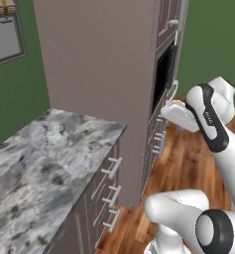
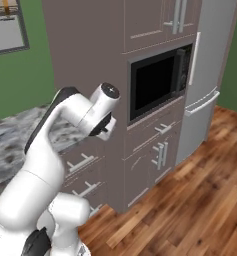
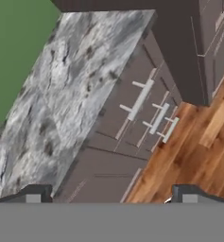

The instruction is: Take a straw from the drawer in front and place it inside the glass cup on the dining counter.

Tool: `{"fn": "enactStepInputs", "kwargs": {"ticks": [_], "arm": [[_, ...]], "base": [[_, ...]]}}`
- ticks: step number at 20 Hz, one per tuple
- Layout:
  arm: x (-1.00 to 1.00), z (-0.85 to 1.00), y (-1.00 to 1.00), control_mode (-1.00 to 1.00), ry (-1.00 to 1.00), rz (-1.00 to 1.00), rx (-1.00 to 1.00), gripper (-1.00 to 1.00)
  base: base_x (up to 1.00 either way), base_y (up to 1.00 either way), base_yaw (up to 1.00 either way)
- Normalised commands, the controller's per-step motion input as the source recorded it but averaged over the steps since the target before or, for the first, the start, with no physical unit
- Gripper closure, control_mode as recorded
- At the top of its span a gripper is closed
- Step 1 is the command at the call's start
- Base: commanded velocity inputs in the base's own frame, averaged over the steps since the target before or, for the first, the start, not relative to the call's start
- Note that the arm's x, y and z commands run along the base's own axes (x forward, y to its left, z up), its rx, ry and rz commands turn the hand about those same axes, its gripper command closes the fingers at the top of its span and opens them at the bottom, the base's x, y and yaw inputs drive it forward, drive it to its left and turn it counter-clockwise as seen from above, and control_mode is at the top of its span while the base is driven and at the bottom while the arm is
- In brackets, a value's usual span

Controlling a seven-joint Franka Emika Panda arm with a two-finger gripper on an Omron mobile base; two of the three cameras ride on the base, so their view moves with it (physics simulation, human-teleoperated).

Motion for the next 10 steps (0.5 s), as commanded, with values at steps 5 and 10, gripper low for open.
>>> {"fn": "enactStepInputs", "kwargs": {"ticks": [5,10], "arm": [[0.00,-0.64,-0.09,-1.00,0.00,0.00,0.34,-1.00],[0.10,-0.78,0.00,-1.00,0.05,0.00,0.35,-1.00]], "base": [[0.00,0.00,0.00],[0.00,0.00,0.00]]}}
